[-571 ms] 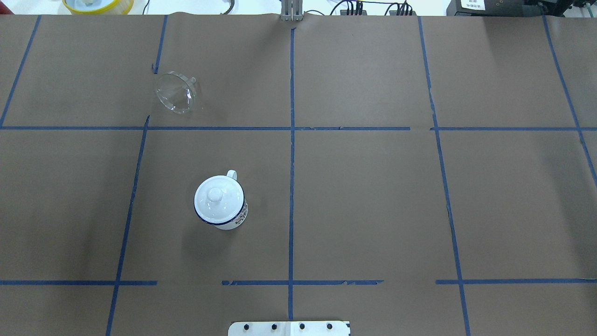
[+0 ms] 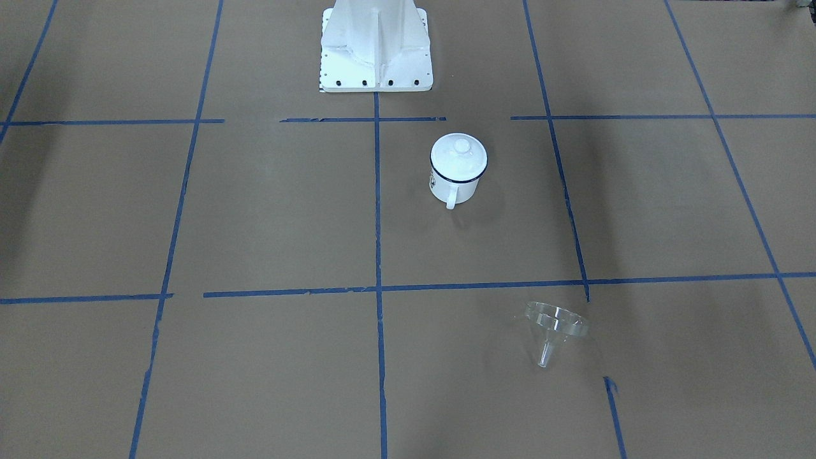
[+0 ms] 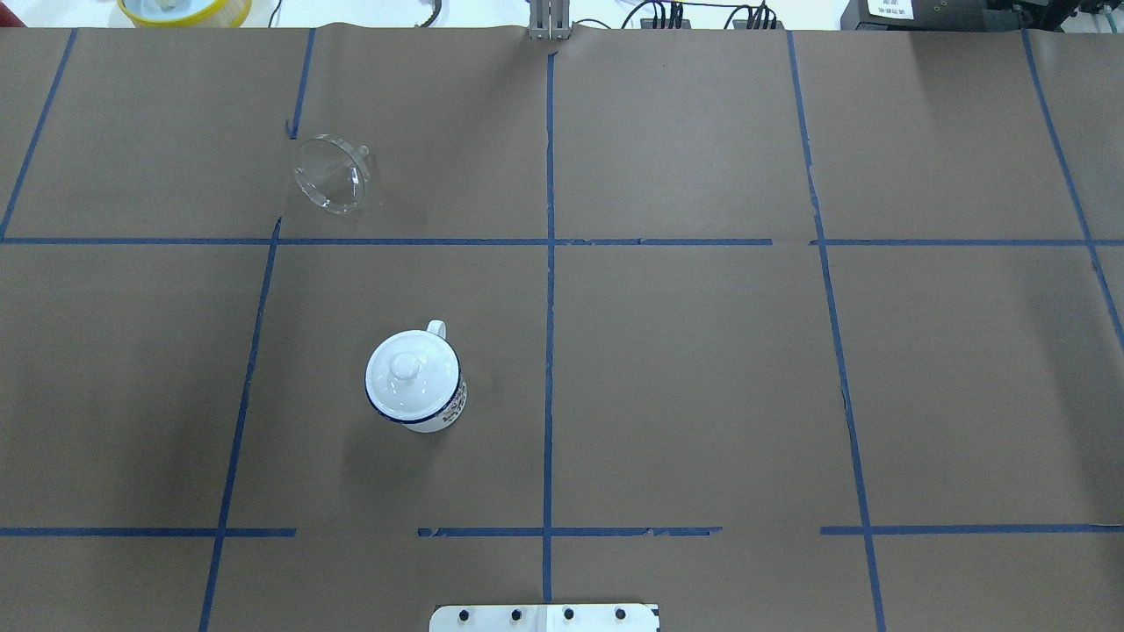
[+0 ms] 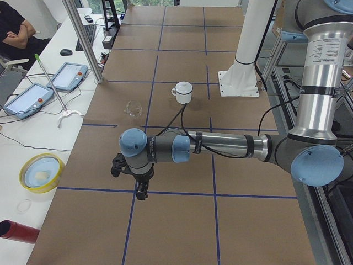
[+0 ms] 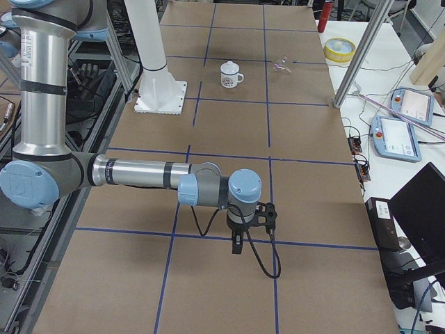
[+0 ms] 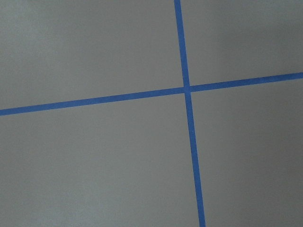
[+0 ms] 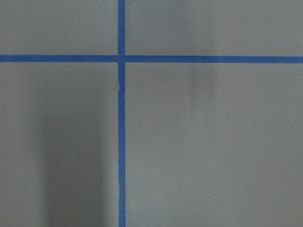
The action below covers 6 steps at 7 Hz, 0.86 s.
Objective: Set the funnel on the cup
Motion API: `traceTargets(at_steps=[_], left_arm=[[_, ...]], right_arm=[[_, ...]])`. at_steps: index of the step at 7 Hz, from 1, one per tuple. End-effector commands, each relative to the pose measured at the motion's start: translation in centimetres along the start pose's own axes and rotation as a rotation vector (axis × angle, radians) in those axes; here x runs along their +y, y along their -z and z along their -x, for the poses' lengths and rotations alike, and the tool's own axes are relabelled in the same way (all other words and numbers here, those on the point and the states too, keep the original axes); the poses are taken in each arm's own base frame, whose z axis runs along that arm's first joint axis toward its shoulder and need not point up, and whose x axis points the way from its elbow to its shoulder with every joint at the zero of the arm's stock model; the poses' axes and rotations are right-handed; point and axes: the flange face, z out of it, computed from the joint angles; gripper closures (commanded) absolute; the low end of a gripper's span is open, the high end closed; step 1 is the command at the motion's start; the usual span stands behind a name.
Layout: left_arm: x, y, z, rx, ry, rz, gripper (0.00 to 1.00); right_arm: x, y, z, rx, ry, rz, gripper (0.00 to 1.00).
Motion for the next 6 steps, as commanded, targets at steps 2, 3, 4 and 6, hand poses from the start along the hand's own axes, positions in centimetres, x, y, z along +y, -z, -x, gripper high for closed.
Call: traceTargets(at_steps=[2, 3, 4, 6], left_arm=[[-12.3, 2.1, -16.6, 0.014, -0.289, -0.074, 0.0], [-14.6, 1.7, -23.9, 0.036, -0.257, -0.084, 0.0], [-15.8, 2.0, -31.4, -0.004, -0.223, -0.123, 0.0], [-12.1, 1.1, -43.3, 0.087, -0.097, -0.123, 0.0]], right_arm=[[0.0, 0.0, 0.0, 0.0, 0.0, 0.0, 0.0], [0.0, 0.0, 0.0, 0.0, 0.0, 0.0, 0.0], [0.0, 0.0, 0.0, 0.0, 0.0, 0.0, 0.0], [0.0, 0.0, 0.0, 0.0, 0.0, 0.0, 0.0]])
